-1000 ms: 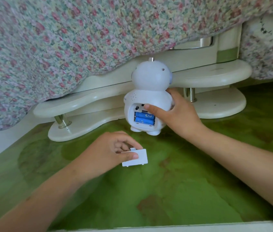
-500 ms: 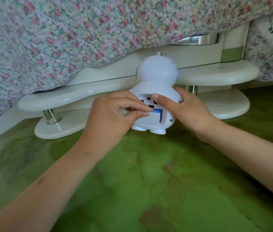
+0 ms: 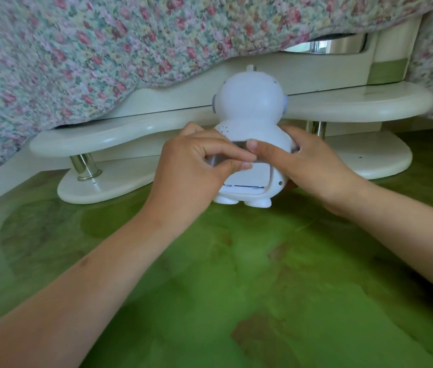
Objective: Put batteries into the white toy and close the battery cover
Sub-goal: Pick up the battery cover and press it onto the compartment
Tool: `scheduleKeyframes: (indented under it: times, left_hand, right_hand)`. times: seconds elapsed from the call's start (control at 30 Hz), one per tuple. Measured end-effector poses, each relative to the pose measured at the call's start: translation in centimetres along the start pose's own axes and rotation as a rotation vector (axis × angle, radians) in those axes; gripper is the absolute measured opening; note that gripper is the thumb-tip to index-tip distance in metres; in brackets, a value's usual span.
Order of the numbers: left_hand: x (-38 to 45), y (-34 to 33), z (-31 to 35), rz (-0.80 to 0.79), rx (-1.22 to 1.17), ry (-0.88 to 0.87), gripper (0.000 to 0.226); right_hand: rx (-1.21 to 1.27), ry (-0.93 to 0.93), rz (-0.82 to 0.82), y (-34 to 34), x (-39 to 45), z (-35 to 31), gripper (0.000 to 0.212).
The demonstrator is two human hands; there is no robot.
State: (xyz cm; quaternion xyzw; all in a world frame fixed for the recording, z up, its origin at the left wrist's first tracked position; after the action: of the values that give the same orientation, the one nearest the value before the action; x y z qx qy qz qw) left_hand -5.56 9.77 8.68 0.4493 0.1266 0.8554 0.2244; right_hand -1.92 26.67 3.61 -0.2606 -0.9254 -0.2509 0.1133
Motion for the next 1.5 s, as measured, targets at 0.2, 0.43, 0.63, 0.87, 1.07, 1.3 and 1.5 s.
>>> scheduleKeyframes:
  times: [0.2,0.43,0.63,0.87,1.07,1.3,1.5]
  left_hand:
    - [0.0,-0.2,-0.1,-0.041,0.056,-0.032,0.013]
    - [-0.2,-0.2,0.0,-0.064,0.139,-0.084,0.011]
    - [-0.4,-0.2,0.6,-0.046,0.222,-0.151,0.008]
    - [-0.7,-0.5,0.8,-0.037,0.262,-0.149,0.011]
    - [-0.6,-0.4,1.2,-0.04,0.283,-0.196,0.01]
    - [-0.6,-0.4,0.9,-0.049,0.266,-0.166,0.013]
    - [-1.2,-0.4,1.4,-0.039,0.345,-0.215,0.009]
  right_hand:
    - [-0.007,0.01,-0.006,0.0,-0.2,-0.2,0.069]
    - [-0.018,0.025,0.0,-0.1,-0.3,-0.4,0.07]
    - [-0.043,0.053,-0.002,-0.1,-0.5,-0.9,0.066]
    - [-0.071,0.057,0.024,0.1,-0.5,-0.7,0.059]
    - [-0.092,0.065,0.027,0.1,-0.5,-0.9,0.059]
    - [-0.093,0.076,0.029,0.2,-0.4,-0.8,0.066]
    - [-0.095,0.061,0.024,0.2,-0.2,-0.4,0.067]
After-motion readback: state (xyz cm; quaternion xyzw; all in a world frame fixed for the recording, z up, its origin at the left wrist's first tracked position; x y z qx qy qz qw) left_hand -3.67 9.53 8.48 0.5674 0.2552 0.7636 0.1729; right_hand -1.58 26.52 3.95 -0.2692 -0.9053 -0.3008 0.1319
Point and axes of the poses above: each hand's wrist, its own x-axis towards the middle knuckle, its own y-axis out of the back of the hand, z = x × y, the point moved 8 cm from there along x, towards the middle knuckle, and after that the axes turned 7 degrees about -x, right-handed, at the moved point
